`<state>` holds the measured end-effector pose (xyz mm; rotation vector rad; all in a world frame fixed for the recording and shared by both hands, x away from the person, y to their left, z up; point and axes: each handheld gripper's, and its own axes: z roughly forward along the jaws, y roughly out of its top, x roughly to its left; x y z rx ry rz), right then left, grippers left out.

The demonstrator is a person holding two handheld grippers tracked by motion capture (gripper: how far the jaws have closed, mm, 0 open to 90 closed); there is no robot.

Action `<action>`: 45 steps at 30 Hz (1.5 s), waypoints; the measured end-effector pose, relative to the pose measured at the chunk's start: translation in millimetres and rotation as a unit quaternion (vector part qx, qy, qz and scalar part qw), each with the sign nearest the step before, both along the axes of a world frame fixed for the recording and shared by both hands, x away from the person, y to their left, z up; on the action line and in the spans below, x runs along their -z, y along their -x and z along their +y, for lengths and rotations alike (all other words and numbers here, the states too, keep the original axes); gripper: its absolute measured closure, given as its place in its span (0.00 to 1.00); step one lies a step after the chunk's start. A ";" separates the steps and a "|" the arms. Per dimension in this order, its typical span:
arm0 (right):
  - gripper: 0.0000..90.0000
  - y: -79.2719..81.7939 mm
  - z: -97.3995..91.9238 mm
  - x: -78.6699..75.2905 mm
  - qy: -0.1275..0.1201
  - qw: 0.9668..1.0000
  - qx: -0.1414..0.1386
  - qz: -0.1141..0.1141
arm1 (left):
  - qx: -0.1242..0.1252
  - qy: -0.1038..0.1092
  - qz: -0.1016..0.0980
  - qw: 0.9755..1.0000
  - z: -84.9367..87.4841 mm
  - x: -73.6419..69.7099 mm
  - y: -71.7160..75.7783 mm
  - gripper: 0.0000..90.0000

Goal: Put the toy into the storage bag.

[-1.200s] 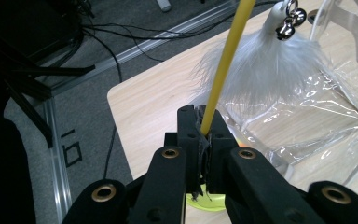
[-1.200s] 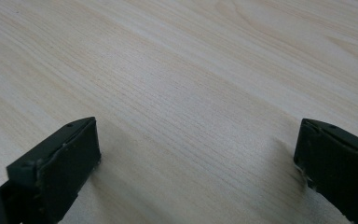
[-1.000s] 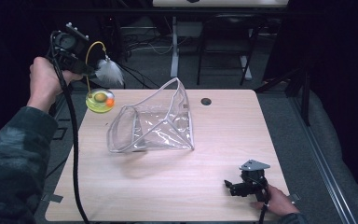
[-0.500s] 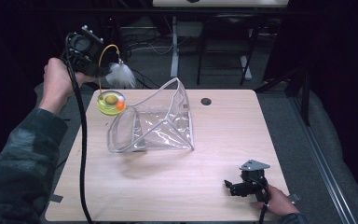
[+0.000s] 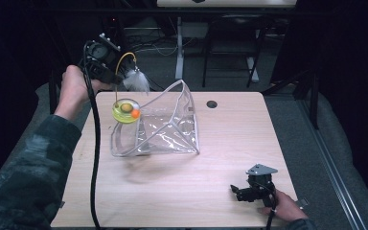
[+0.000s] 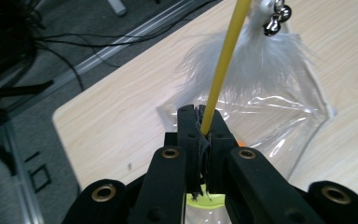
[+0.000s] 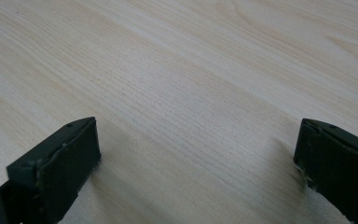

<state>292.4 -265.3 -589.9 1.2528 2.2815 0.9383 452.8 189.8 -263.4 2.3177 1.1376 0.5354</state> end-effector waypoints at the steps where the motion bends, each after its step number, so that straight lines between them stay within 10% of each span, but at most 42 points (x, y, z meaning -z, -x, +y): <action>1: 0.00 0.0 0.0 0.0 0.000 1.000 0.000 0.000 | 0.001 -0.002 0.001 1.000 -1.7 1.2 -0.2 0.97; 45: 0.00 0.1 0.3 0.1 -0.004 1.000 0.001 0.000 | 0.046 -0.002 0.063 0.997 -44.4 98.7 -24.7 0.97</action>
